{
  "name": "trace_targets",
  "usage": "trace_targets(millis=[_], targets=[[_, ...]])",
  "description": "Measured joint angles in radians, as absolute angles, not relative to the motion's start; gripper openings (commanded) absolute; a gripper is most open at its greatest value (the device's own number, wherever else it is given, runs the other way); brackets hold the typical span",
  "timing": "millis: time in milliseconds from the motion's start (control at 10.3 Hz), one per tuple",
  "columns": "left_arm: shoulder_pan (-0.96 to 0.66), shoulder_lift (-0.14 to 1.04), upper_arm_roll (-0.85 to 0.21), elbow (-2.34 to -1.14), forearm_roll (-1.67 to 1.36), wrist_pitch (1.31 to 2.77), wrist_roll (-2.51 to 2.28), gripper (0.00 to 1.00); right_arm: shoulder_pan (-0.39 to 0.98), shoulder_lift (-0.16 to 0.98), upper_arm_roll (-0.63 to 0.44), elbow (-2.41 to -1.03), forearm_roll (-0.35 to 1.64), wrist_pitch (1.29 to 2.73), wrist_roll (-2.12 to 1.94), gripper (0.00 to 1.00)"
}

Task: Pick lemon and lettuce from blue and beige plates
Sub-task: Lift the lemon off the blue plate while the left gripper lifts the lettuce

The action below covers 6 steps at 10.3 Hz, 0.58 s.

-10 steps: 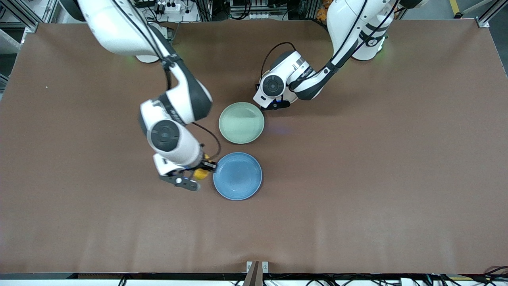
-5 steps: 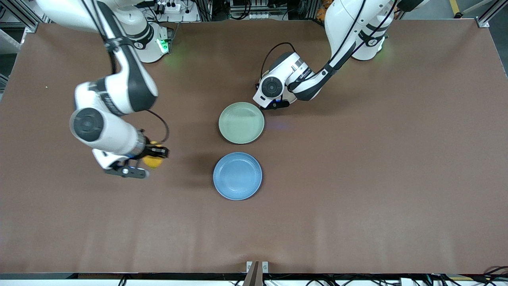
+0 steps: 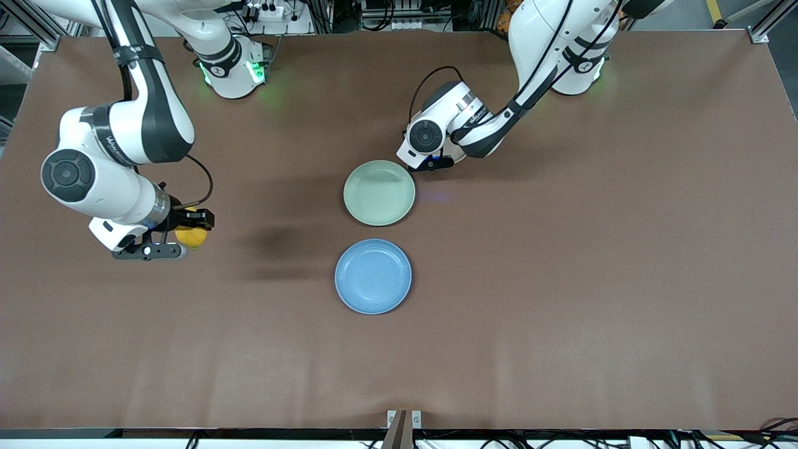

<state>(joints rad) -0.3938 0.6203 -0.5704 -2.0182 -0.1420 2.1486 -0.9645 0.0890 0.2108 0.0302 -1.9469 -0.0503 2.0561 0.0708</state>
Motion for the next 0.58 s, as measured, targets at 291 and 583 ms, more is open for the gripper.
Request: trace_targets(millis=[291,583], targets=[[-0.393,0.62,-0.57,-2.014,-0.142,2.149,-0.996,0.0,0.054,0.211,0.009,-2.116,-0.06,2.311,-0.038,0.38],[-0.388,0.57,-0.569,-1.988,-0.142,2.113,-1.027,0.0,0.042,0.221,-0.019,-2.189,-0.061,2.448,-0.117,0.38]])
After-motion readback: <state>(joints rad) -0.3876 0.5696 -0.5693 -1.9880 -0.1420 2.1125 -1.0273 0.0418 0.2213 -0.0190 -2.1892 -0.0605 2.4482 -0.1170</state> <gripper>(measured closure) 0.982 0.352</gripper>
